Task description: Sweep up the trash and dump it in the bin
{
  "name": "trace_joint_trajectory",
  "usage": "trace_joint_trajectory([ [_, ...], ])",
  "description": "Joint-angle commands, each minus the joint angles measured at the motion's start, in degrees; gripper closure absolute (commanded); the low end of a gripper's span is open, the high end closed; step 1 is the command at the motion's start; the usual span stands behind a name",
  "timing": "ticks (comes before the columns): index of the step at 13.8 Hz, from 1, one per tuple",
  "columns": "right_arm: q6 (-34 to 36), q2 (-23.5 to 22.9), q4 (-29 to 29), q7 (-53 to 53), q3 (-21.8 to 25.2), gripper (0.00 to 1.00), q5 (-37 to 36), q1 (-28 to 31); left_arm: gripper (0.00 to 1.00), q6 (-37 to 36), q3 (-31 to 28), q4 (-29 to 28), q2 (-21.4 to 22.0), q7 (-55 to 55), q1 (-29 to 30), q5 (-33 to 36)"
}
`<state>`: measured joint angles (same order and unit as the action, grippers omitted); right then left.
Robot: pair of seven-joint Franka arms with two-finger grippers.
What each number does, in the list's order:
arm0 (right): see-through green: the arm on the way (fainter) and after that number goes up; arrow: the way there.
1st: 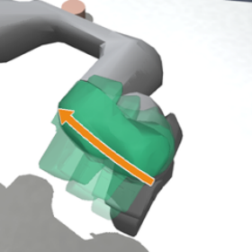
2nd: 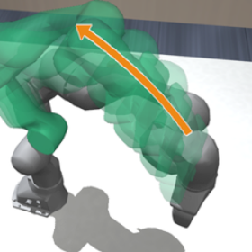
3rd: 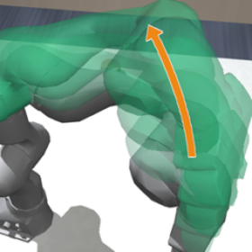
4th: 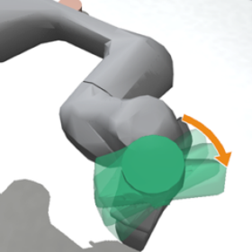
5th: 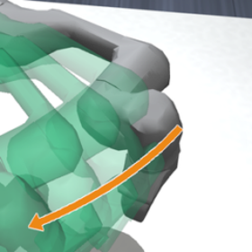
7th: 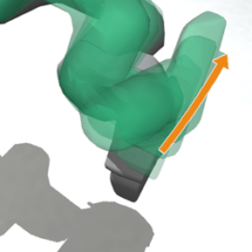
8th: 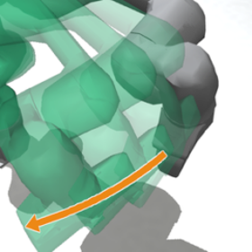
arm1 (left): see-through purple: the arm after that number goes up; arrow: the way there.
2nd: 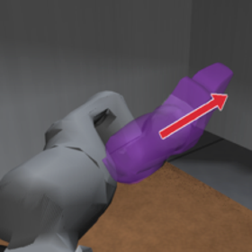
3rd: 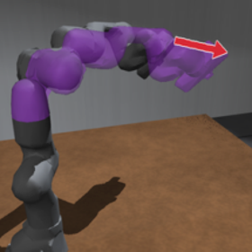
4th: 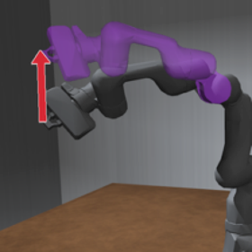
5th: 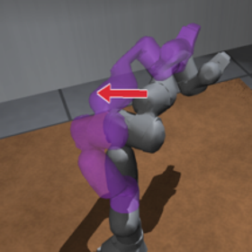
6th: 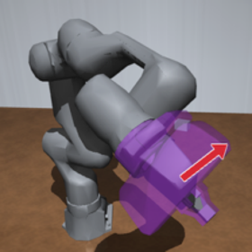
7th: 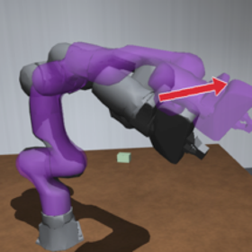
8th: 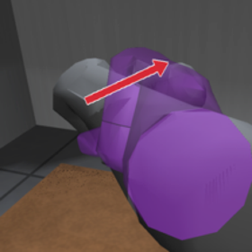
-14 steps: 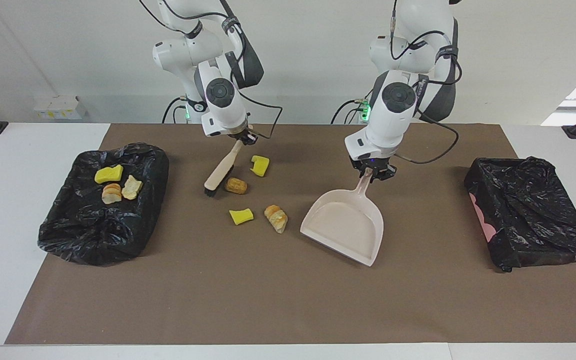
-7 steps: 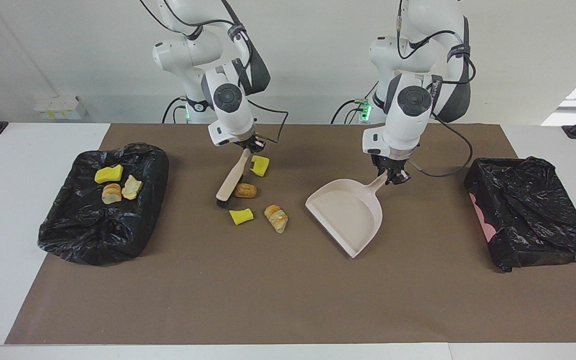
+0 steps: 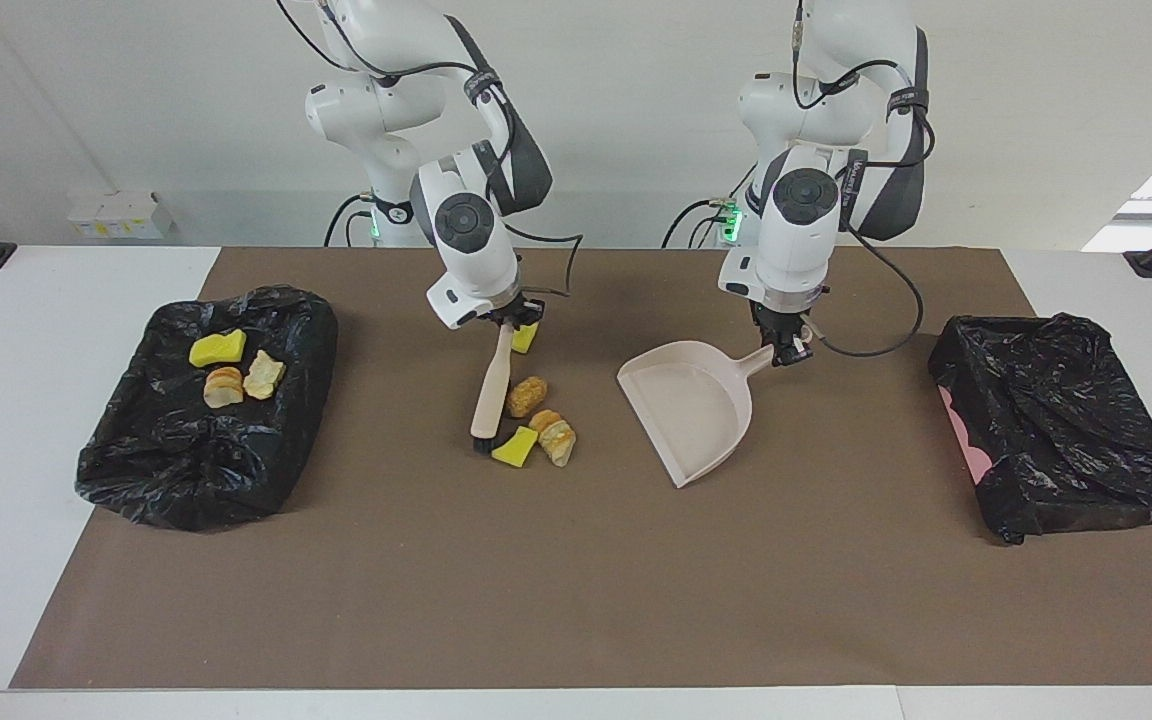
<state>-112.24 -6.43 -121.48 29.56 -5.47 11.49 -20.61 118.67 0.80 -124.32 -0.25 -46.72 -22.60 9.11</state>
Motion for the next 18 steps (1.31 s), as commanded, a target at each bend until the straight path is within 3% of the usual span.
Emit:
trace_joint_trajectory([
  [1, -0.7, -3.5, 3.4, -1.9, -0.7, 1.00, -1.3, -0.7, 1.00, 2.8, -0.4, -3.6, 2.0, -0.6, -1.7, 1.3],
  [9, -4.0, -11.9, 13.5, -3.6, -0.8, 1.00, 5.0, -10.3, 1.00, 3.5, -0.2, -5.9, 2.4, -0.3, -3.4, 1.3],
  [12, -4.7, -12.5, 15.3, -8.8, -0.7, 1.00, 11.4, -12.0, 1.00, 4.2, -0.2, -6.4, 2.4, -0.3, -3.4, 1.3],
  [15, -4.2, -12.4, 15.7, -8.9, -0.7, 1.00, 12.2, -13.8, 1.00, 4.3, -0.2, -6.4, 2.4, -0.2, -3.4, 1.3],
  [18, 1.8, -10.1, 15.6, -8.6, -0.5, 1.00, 12.1, -13.1, 1.00, 4.3, -0.2, -6.4, 2.4, -0.2, -3.4, 1.3],
])
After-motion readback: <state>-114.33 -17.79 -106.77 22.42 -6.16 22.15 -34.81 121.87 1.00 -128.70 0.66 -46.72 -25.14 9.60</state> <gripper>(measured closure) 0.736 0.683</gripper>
